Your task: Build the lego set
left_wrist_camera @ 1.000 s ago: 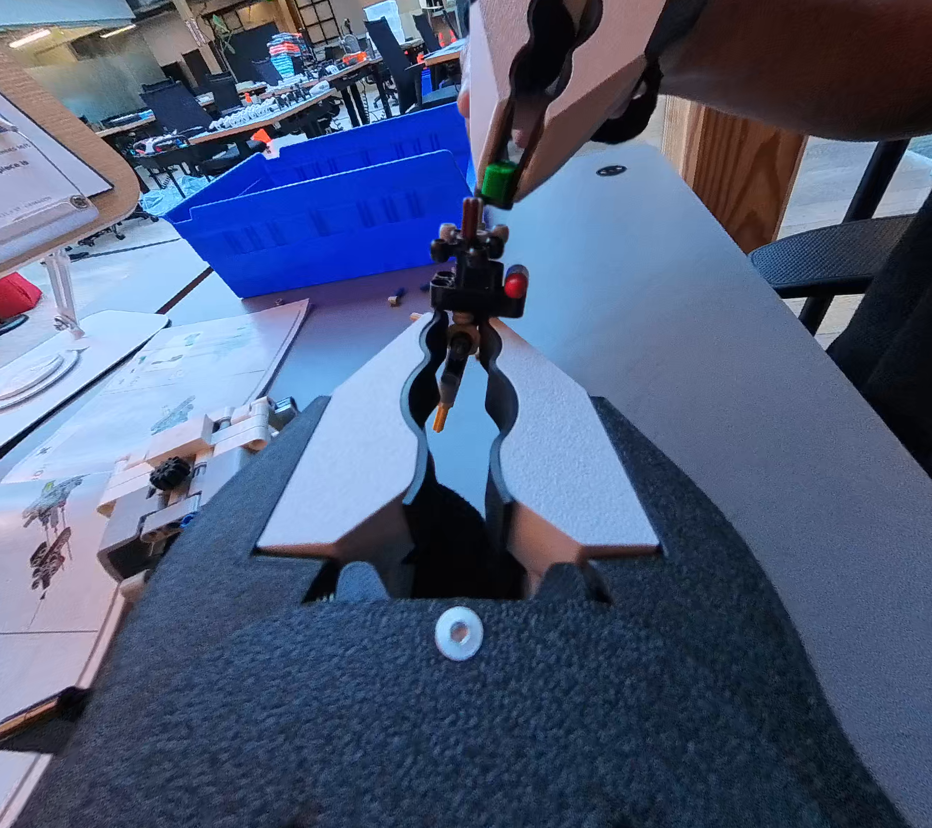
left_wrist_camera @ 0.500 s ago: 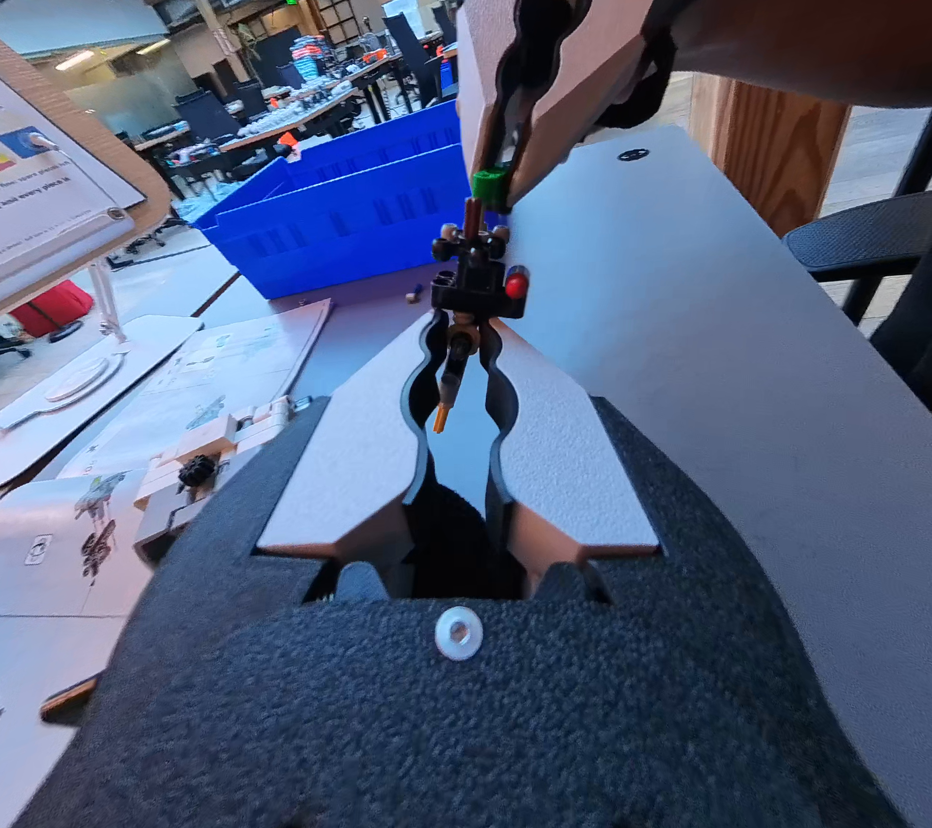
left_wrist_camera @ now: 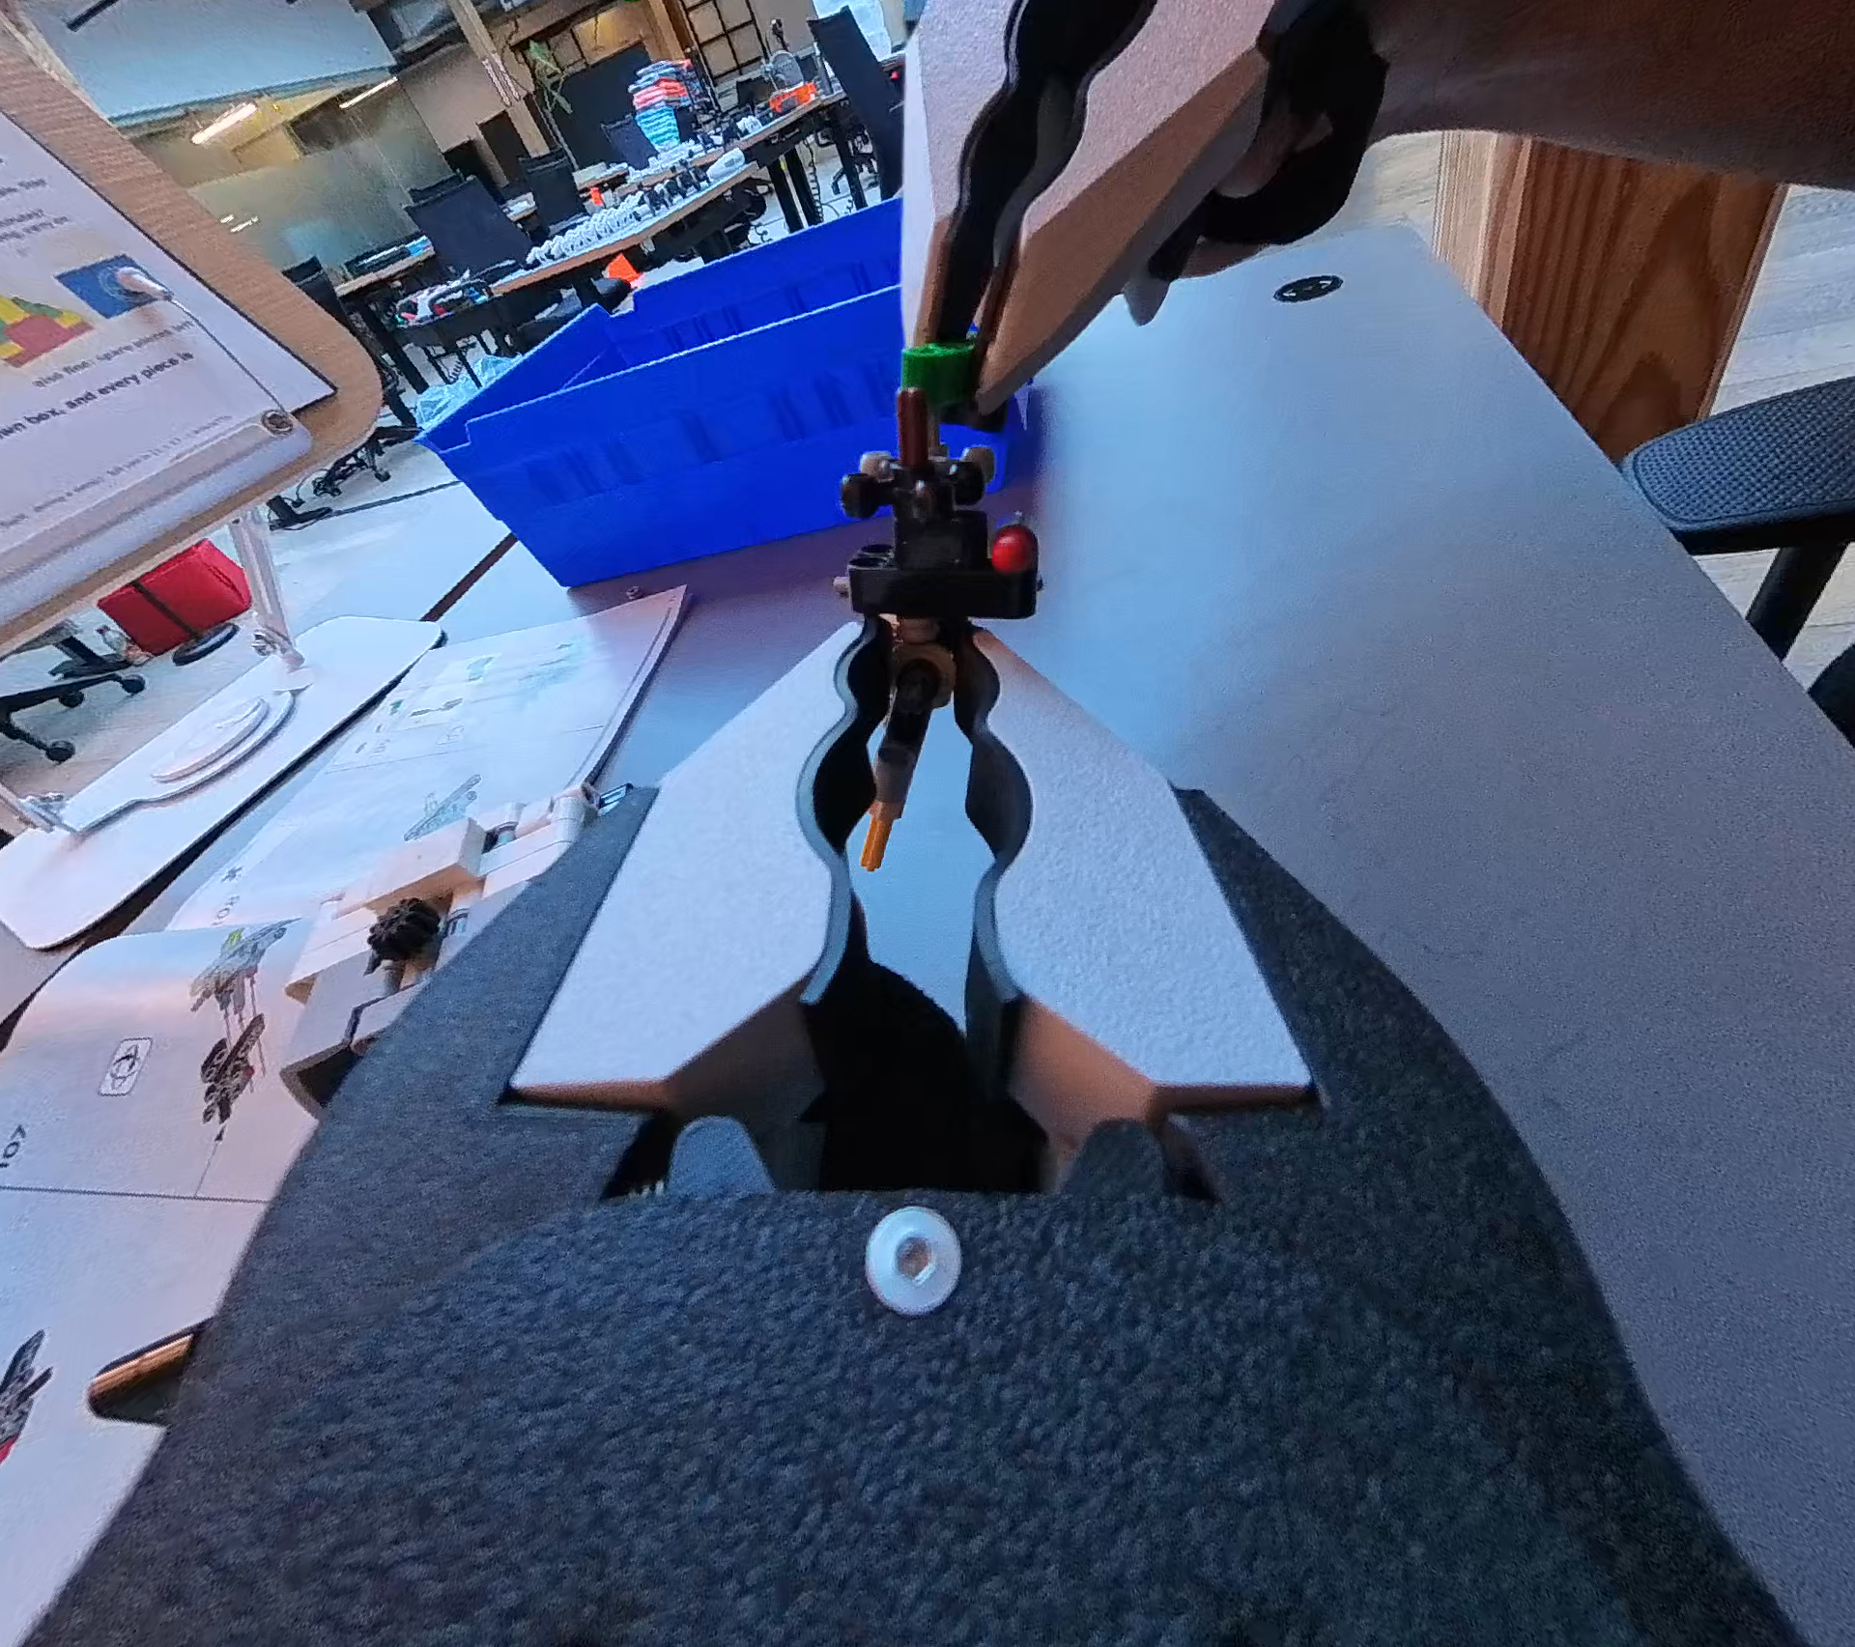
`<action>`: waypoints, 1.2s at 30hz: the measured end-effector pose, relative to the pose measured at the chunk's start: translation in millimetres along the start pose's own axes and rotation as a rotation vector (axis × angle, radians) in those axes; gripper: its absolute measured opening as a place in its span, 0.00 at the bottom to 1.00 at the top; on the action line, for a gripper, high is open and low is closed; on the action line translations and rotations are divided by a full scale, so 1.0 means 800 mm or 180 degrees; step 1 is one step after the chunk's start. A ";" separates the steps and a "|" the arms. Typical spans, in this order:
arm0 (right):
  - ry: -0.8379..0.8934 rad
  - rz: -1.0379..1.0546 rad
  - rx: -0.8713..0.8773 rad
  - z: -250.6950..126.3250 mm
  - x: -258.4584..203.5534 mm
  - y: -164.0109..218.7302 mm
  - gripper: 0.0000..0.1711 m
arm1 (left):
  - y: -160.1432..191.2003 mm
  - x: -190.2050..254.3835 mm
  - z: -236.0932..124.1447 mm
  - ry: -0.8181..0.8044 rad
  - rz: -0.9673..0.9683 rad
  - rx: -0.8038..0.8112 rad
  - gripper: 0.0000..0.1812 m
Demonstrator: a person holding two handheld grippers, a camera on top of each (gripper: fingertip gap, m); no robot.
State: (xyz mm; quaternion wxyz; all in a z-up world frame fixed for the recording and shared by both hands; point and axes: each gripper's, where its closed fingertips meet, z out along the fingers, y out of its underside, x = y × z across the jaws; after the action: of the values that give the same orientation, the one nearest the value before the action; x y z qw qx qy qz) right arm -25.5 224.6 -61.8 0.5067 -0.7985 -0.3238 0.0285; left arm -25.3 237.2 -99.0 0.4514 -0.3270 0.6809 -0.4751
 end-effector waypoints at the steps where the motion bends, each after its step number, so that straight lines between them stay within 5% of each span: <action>1: -0.0002 0.0003 0.0006 0.000 0.000 0.000 0.04 | 0.000 -0.001 0.000 -0.0005 -0.0003 0.0005 0.05; 36: -0.0300 0.0042 0.0023 -0.010 -0.015 -0.016 0.04 | -0.021 0.013 -0.007 0.0146 -0.0056 0.0330 0.05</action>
State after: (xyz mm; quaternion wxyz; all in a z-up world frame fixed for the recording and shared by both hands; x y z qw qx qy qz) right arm -38.3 215.6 -50.8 0.4935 -0.7965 -0.3420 0.0707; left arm -34.4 224.5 -85.6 0.4478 -0.2982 0.6627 -0.5210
